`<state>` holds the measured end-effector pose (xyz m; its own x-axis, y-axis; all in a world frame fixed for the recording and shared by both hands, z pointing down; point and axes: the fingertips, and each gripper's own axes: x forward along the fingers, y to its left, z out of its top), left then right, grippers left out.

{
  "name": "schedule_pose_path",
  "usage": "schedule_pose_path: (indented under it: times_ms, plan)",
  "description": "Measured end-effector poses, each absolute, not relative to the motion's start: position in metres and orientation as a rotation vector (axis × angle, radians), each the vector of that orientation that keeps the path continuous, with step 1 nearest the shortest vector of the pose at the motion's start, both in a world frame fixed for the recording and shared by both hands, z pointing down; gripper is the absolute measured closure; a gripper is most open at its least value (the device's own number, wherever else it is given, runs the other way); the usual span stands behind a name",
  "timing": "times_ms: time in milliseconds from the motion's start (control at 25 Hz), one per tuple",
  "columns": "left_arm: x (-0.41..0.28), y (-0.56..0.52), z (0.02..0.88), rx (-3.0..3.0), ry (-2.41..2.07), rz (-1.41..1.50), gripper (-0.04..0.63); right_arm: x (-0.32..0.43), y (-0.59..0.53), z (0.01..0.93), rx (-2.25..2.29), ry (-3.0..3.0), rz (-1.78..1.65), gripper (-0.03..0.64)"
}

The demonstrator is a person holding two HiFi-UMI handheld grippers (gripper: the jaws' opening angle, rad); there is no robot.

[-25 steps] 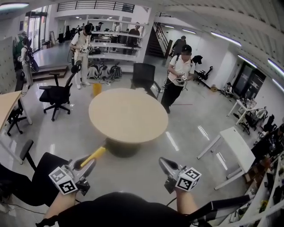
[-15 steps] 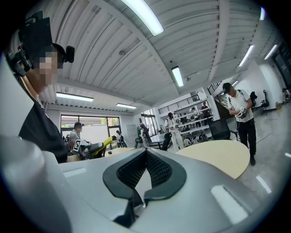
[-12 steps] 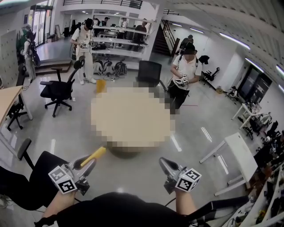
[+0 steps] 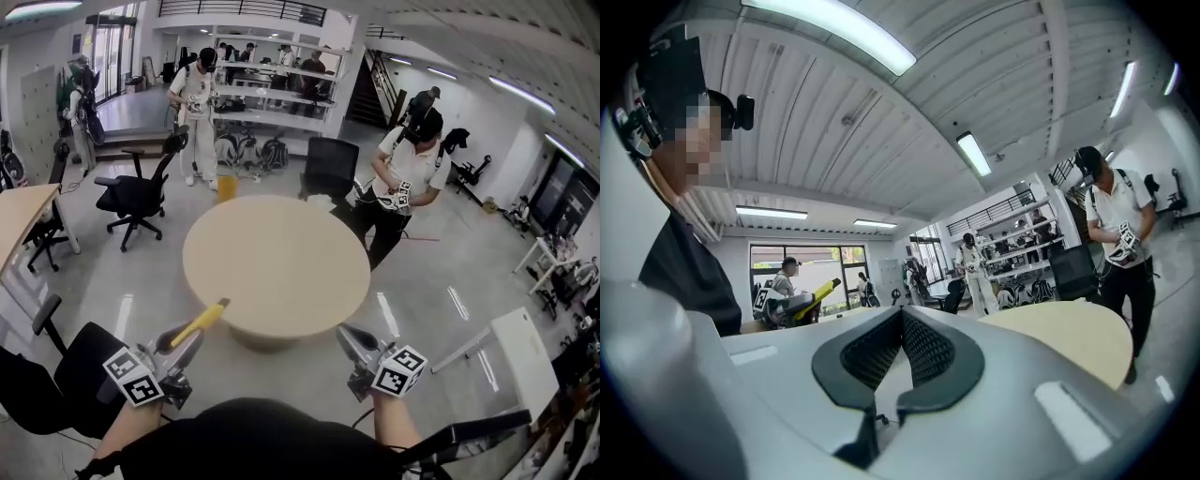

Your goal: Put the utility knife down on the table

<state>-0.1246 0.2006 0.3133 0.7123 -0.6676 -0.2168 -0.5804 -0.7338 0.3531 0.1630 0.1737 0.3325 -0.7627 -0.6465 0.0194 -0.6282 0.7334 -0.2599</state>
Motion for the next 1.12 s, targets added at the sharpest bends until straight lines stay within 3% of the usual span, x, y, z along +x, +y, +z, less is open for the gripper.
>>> schedule_pose_path:
  times_ms: [600,1120]
  plan:
    - [-0.008,0.135,0.322,2.657,-0.994,-0.376,0.528,0.272,0.104,0.361,-1.011,2.812,-0.494,0.601]
    - [-0.036,0.059,0.344,2.633,-0.891,-0.421,0.528,0.248,0.05,0.367,-1.125,2.813,-0.494,0.601]
